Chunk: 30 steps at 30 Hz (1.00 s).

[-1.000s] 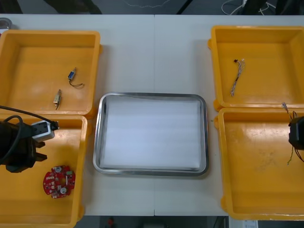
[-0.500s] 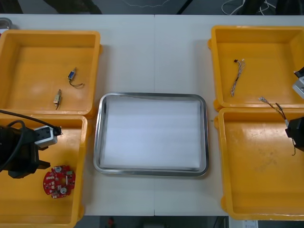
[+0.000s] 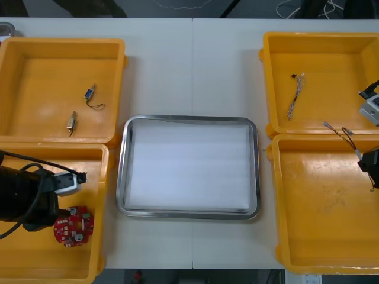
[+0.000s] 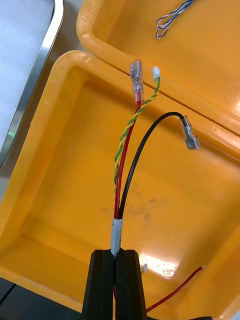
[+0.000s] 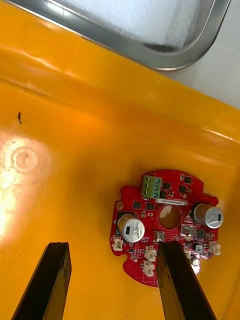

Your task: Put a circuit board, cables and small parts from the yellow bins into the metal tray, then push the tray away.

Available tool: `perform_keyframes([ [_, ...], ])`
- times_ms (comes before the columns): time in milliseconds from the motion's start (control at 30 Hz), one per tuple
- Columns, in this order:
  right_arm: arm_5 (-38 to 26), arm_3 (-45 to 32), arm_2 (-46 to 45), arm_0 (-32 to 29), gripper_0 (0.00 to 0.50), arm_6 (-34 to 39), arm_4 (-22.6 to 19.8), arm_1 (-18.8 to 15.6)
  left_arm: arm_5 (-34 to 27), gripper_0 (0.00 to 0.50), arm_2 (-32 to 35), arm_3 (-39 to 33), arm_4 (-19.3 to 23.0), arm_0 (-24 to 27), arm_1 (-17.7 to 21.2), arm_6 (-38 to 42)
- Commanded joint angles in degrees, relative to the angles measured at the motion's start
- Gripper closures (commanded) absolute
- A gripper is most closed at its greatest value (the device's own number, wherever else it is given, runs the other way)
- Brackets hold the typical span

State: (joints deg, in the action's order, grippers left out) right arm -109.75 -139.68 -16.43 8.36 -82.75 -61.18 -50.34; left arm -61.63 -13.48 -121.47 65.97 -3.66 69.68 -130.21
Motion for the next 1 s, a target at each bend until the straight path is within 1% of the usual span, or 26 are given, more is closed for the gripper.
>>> perform_keyframes([
  [33,-0.25,-1.65,2.19,2.28,0.5,-1.27,0.54,-2.48,1.51,0.0,-3.22,-1.14,-2.42,0.05,0.02,3.83],
  [367,-0.25,-1.74,2.63,2.8,0.5,-1.8,-1.4,-2.48,3.53,0.0,-7.79,-0.35,-3.83,2.16,0.02,5.41],
  [567,-0.25,-2.18,2.63,2.8,0.5,-2.33,-2.1,-2.48,3.62,0.0,-9.2,0.97,-4.27,3.92,-0.86,5.85],
  [767,-0.25,-2.18,2.63,2.8,0.5,-2.76,-2.1,-2.48,4.41,0.0,-11.48,3.17,-4.71,6.12,-1.57,5.76],
  [1000,-0.25,-2.18,2.72,2.71,0.5,-3.2,-1.57,-2.4,5.11,0.0,-12.01,3.52,-4.71,6.2,-1.57,5.94],
])
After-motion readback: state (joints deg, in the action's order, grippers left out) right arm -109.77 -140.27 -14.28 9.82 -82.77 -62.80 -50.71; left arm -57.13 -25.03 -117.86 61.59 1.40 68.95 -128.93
